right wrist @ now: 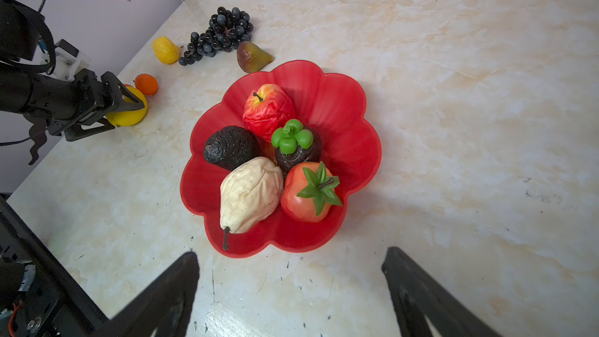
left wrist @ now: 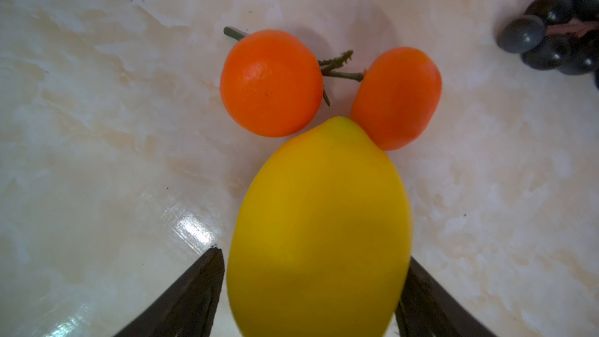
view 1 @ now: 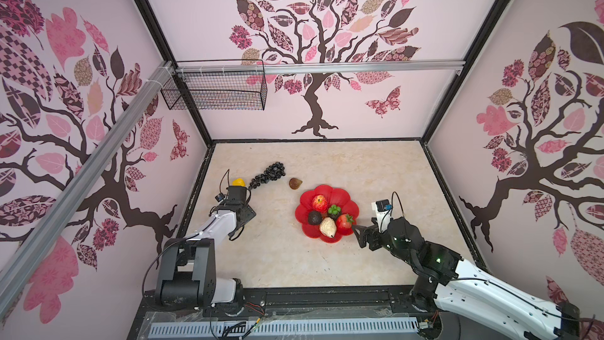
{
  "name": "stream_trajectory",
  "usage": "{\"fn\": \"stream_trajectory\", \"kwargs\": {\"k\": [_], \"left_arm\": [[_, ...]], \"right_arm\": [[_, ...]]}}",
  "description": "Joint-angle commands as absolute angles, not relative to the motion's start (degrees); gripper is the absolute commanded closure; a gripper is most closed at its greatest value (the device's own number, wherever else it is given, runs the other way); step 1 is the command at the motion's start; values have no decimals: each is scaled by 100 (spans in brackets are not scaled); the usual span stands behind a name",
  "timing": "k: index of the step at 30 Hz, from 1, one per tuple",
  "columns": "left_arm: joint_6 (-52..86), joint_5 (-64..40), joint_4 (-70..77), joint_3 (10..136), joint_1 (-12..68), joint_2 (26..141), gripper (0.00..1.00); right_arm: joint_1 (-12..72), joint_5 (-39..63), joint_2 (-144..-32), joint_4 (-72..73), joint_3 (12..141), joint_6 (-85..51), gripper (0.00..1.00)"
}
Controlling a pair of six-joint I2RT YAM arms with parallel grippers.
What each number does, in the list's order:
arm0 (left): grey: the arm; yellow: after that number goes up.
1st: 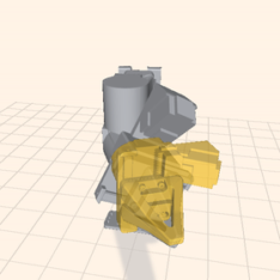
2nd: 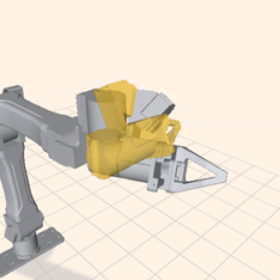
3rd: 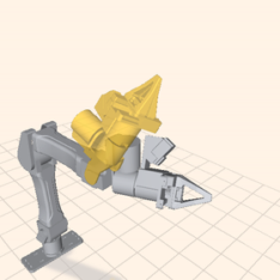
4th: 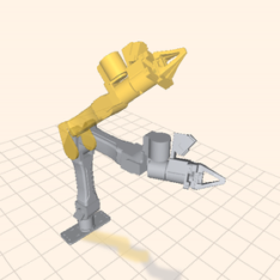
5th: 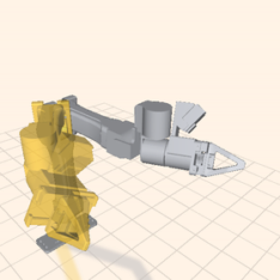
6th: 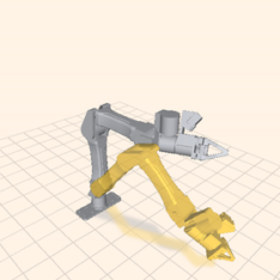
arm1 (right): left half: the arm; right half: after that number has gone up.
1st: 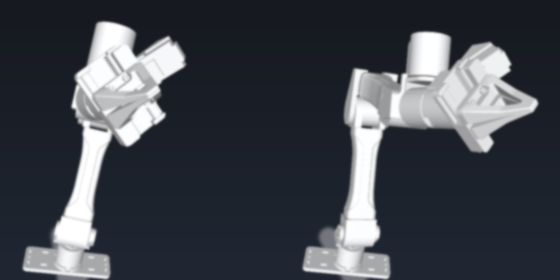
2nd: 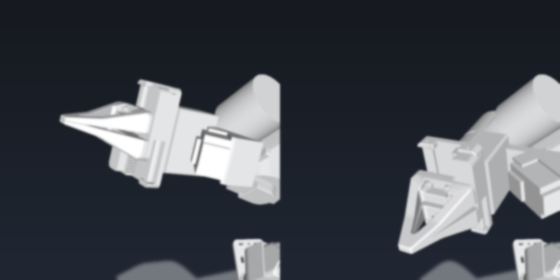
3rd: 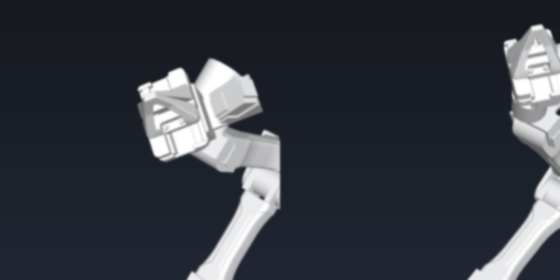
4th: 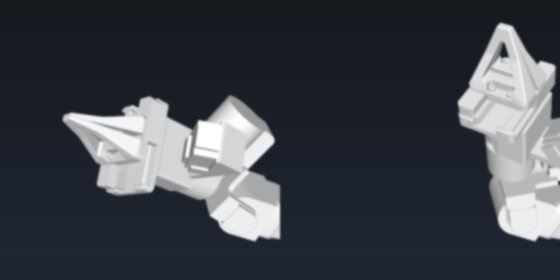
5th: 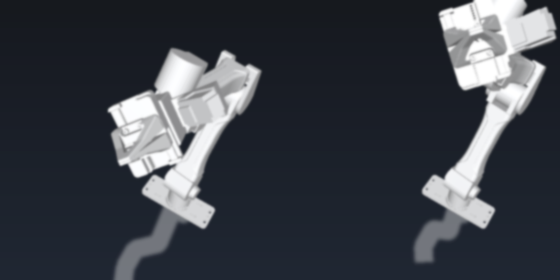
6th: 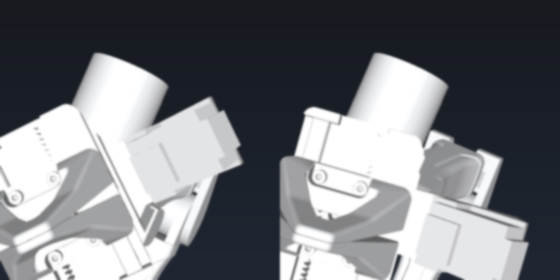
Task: Arrange fruit in a fruit bowl
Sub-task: Pick up the fruit from the middle-left of the table.
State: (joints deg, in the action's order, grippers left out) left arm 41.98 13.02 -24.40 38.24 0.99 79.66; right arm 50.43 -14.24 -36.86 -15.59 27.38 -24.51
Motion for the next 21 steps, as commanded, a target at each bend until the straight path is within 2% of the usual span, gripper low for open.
{"fn": "stream_trajectory", "kwargs": {"k": [1,3,8,16,21], "left_arm": [[4166,1154,-2250,3917,31,7954,20],[4174,1116,-2204,3891,1,7963,20],[4163,816,-2139,3877,-1,7871,30],[4427,518,-2197,3686,328,7224,41],[5234,36,-2133,3460,789,6561,42]], "right_arm": [[5027,-1365,-3738,-1670,2953,-2527,7],[5027,-1337,-3775,-1662,2971,-2538,7],[5027,-1257,-3870,-1617,2971,-2604,7],[5027,-1060,-4014,-1406,2900,-2806,7],[5027,-871,-4240,-1106,2875,-3092,8]]}}
